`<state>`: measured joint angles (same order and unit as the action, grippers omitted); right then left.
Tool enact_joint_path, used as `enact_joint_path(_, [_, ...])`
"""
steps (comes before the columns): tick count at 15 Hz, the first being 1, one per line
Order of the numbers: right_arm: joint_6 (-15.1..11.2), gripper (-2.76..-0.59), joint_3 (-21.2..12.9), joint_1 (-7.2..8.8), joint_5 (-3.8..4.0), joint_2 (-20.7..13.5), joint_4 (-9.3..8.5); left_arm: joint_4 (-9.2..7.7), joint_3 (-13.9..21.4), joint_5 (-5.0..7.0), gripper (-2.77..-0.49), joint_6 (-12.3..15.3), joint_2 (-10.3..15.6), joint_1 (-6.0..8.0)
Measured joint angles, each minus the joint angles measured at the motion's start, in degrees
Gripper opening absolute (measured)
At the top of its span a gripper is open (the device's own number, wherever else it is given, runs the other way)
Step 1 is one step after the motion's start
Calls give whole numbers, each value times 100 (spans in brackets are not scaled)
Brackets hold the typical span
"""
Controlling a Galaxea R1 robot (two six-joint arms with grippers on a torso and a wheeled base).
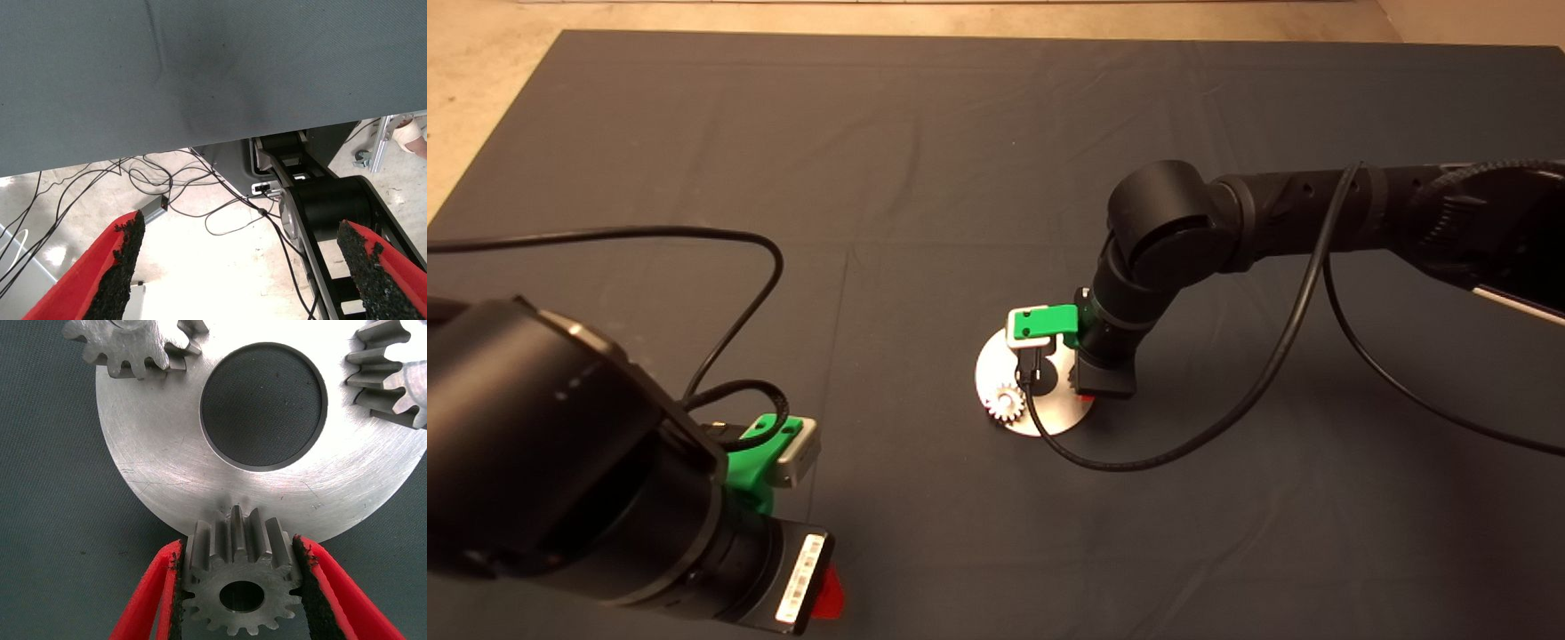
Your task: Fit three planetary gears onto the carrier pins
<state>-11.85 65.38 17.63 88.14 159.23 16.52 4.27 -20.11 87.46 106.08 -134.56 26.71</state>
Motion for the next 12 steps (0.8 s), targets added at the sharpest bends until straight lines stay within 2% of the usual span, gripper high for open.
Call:
enact_joint_path(7, [4,-227,85,0,-38,2,-26,0,2,0,-122,0,-2,0])
enact_joint_path(9, [4,-220,151,-68,-68,2,-23,0,0,0,-122,0,-2,0])
enact_joint_path(11, [4,-217,177,-112,-63,0,-21,0,1,0,-122,0,-2,0])
enact_joint_path(12, [4,-206,182,-112,-63,0,-21,0,0,0,-122,0,-2,0])
